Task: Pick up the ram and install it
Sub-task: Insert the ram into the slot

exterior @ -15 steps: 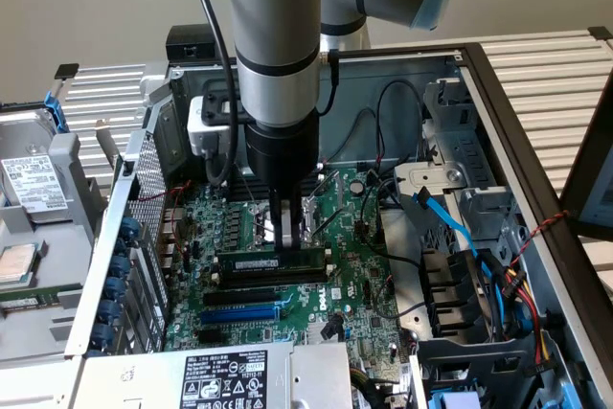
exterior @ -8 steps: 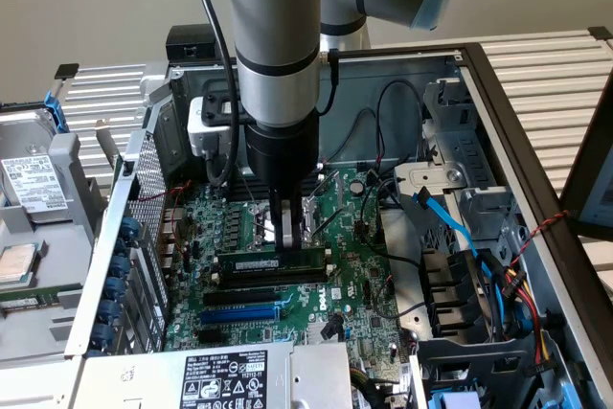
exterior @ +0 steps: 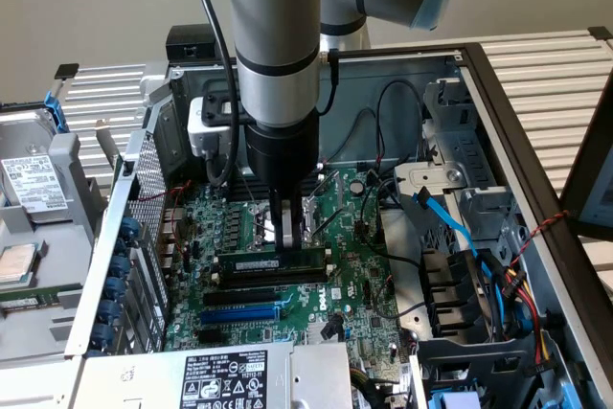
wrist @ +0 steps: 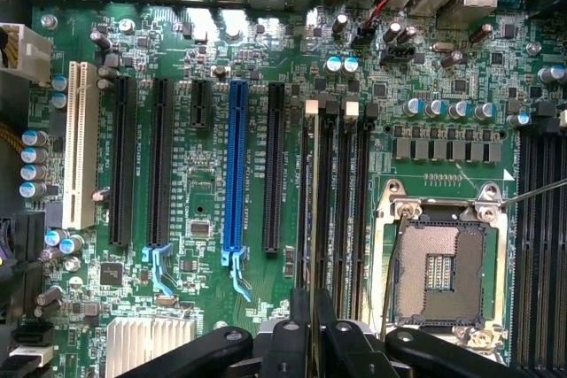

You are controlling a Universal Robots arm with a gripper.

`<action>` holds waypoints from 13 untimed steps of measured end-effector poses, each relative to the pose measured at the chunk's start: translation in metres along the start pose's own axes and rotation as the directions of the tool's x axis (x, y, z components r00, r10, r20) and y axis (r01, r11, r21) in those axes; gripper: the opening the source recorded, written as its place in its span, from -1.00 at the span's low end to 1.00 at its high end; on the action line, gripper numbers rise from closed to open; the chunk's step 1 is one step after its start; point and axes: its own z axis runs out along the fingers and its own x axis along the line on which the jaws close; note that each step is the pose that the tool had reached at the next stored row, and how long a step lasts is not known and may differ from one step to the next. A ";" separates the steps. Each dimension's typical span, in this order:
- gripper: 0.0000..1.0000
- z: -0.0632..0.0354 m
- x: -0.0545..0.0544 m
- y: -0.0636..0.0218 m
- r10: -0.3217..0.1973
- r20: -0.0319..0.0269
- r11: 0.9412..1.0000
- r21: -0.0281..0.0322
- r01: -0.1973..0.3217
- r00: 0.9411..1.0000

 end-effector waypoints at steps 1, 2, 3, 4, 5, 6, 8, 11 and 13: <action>-0.72 0.0001 0.000 0.0000 0.000 0.000 1.000 0.000 0.000 1.000; -0.72 0.0001 0.000 0.0000 0.000 0.000 1.000 0.000 0.000 1.000; -0.72 0.0002 0.000 0.0000 0.000 0.000 1.000 0.000 0.000 1.000; -0.72 0.0002 0.000 0.0000 0.000 0.000 1.000 0.000 0.000 1.000; -0.72 0.0002 0.000 0.0001 0.000 0.000 1.000 0.001 0.000 1.000; -0.72 0.0002 0.000 0.0004 0.001 0.000 1.000 0.001 -0.001 1.000; -0.72 0.0003 0.000 0.0007 0.001 0.000 1.000 0.001 -0.001 1.000; -0.72 0.0003 0.000 0.0009 0.001 0.000 1.000 0.001 -0.001 1.000; -0.72 0.0003 0.000 0.0009 0.001 0.000 1.000 0.001 -0.001 1.000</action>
